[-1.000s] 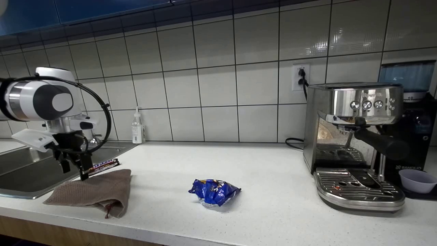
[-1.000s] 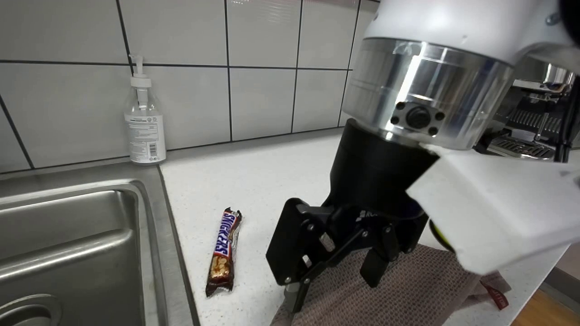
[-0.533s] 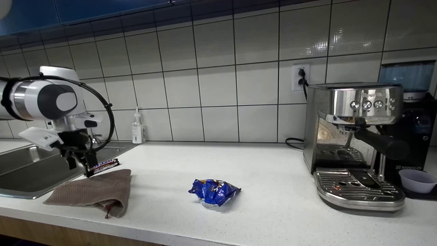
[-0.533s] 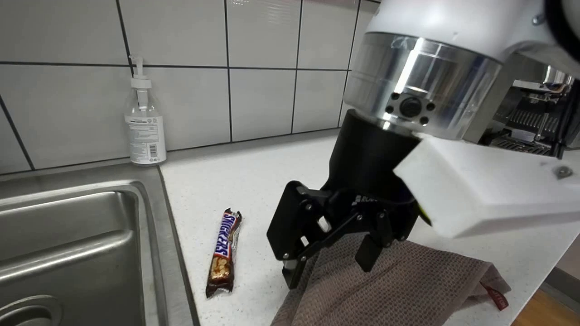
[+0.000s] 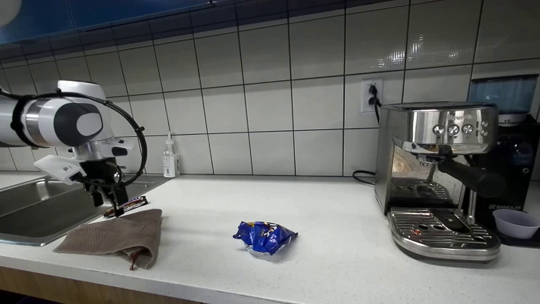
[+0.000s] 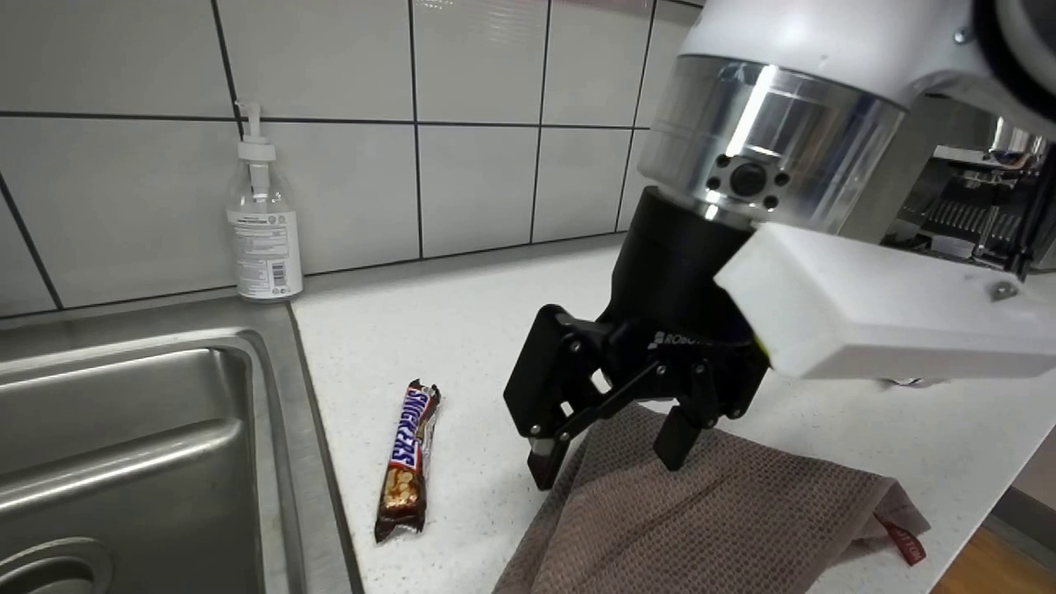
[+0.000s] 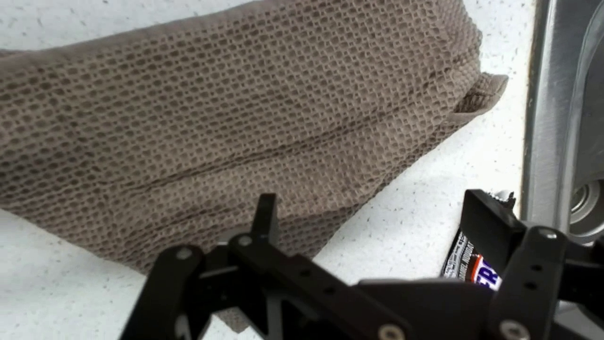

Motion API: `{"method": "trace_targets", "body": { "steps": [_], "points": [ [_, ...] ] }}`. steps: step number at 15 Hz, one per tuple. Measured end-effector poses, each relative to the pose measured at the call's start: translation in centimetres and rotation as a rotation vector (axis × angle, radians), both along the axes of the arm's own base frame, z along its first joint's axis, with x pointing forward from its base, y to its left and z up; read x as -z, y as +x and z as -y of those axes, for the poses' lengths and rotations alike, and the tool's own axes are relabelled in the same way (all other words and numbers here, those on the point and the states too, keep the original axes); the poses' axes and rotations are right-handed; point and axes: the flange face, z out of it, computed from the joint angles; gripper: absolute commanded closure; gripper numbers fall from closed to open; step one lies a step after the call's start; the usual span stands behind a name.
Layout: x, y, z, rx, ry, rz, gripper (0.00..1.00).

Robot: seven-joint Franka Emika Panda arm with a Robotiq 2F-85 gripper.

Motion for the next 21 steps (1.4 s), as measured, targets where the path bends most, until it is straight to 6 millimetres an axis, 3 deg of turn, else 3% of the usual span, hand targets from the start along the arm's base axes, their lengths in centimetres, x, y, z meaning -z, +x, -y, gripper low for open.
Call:
{"method": "trace_targets", "body": {
  "steps": [13,21],
  "points": [
    [-1.6,0.0,3.0,-0.038,-0.018,0.041,0.00],
    [-2.3,-1.2,4.0,-0.189,-0.044,0.073,0.00]
  ]
}}
